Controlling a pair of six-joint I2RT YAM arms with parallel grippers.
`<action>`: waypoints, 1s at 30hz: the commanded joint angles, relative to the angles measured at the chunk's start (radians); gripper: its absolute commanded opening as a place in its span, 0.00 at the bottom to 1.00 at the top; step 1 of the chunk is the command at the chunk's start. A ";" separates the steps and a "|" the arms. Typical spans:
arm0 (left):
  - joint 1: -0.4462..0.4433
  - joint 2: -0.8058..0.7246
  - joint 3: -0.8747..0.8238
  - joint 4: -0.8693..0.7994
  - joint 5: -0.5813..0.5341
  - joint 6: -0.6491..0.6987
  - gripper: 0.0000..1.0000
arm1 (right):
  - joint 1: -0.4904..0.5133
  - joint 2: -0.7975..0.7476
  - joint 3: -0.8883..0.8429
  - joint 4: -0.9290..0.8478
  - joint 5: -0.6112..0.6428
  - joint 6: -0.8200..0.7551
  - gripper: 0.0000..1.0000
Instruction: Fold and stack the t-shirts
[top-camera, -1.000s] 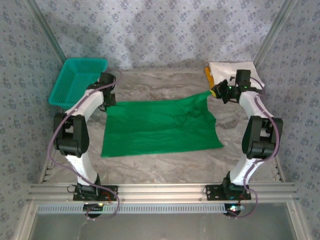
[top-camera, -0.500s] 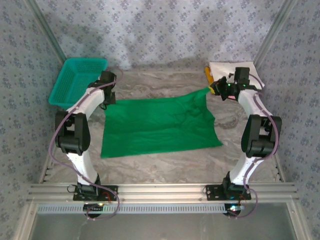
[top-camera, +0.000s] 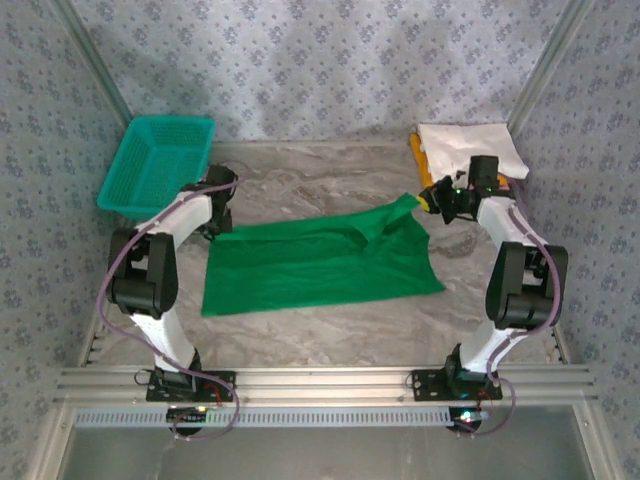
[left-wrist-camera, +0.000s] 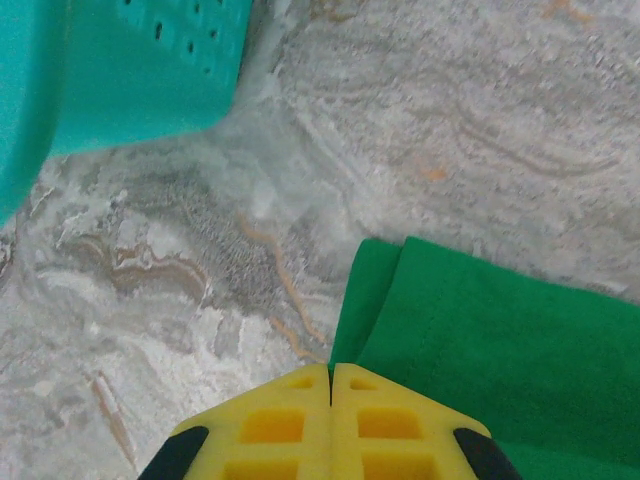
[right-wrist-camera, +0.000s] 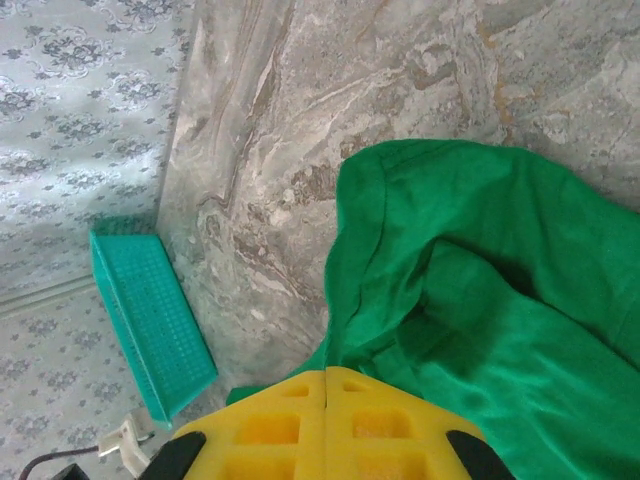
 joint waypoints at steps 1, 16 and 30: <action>-0.002 -0.052 -0.003 -0.051 -0.043 -0.012 0.00 | -0.015 -0.054 -0.023 -0.031 -0.023 -0.004 0.00; -0.027 -0.105 -0.088 -0.108 -0.018 -0.070 0.00 | -0.021 -0.156 -0.121 -0.087 -0.023 -0.005 0.00; -0.039 -0.225 -0.201 -0.135 -0.028 -0.154 0.46 | -0.050 -0.254 -0.262 -0.200 -0.043 -0.027 0.29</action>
